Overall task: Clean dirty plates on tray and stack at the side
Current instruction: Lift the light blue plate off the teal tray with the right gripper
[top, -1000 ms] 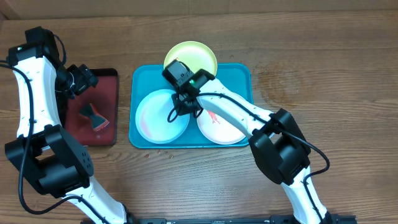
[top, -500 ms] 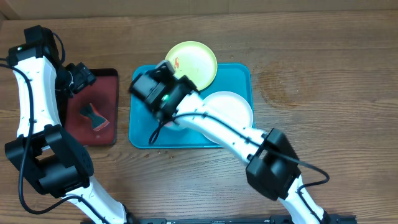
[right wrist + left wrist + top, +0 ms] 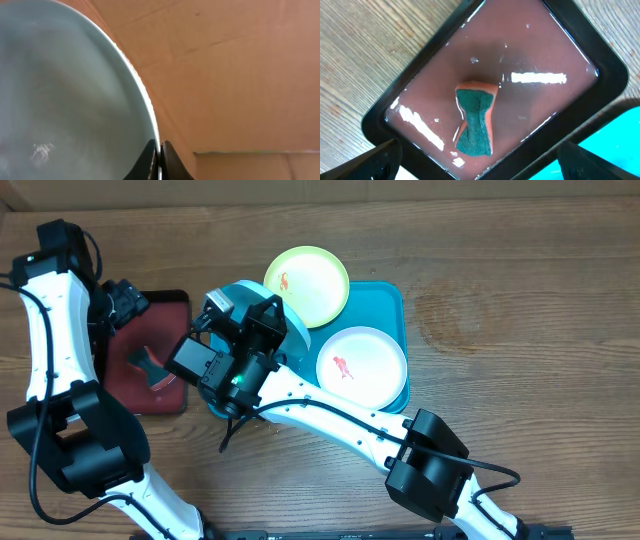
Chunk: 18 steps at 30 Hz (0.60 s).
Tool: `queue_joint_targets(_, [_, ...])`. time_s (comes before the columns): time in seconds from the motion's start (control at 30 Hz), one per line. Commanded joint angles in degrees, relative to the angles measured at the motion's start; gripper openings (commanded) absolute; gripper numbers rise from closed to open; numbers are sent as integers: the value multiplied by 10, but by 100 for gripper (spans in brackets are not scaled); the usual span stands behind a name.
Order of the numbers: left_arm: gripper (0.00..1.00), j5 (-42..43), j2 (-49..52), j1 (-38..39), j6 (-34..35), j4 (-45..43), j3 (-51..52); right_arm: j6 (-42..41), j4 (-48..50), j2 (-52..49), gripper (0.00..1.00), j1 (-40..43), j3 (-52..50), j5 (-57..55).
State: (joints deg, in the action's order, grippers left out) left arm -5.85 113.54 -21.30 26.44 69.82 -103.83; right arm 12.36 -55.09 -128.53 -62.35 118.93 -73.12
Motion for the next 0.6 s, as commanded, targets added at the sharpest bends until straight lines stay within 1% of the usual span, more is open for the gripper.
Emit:
queue_joint_targets(0.0, [100,-10,-2,-19,25,-2,-6,52,16,29,4,-3,18,-29])
queue_joint_targets(0.23, [100,-5,-2,-32,25,-6,-6,54,41,29,4,-3,18,-26])
queue_joint_targets(0.3, [100,-5,-2,-32,25,-7,-5,22,39,28,4,-3,18,8])
queue_joint_targets(0.37, [100,-5,-2,-32,25,-6,-5,-41,16,28,4,2,18,110])
queue_joint_targets(0.4, [100,-5,-2,-32,25,-6,-5,-60,2,28,4,11,17,201])
queue_joint_targets(0.47, [100,-5,-2,-32,25,-2,-5,-93,-16,28,4,40,13,342])
queue_joint_targets(0.57, [100,-5,-2,-32,25,-1,-5,-206,-54,36,4,82,29,358])
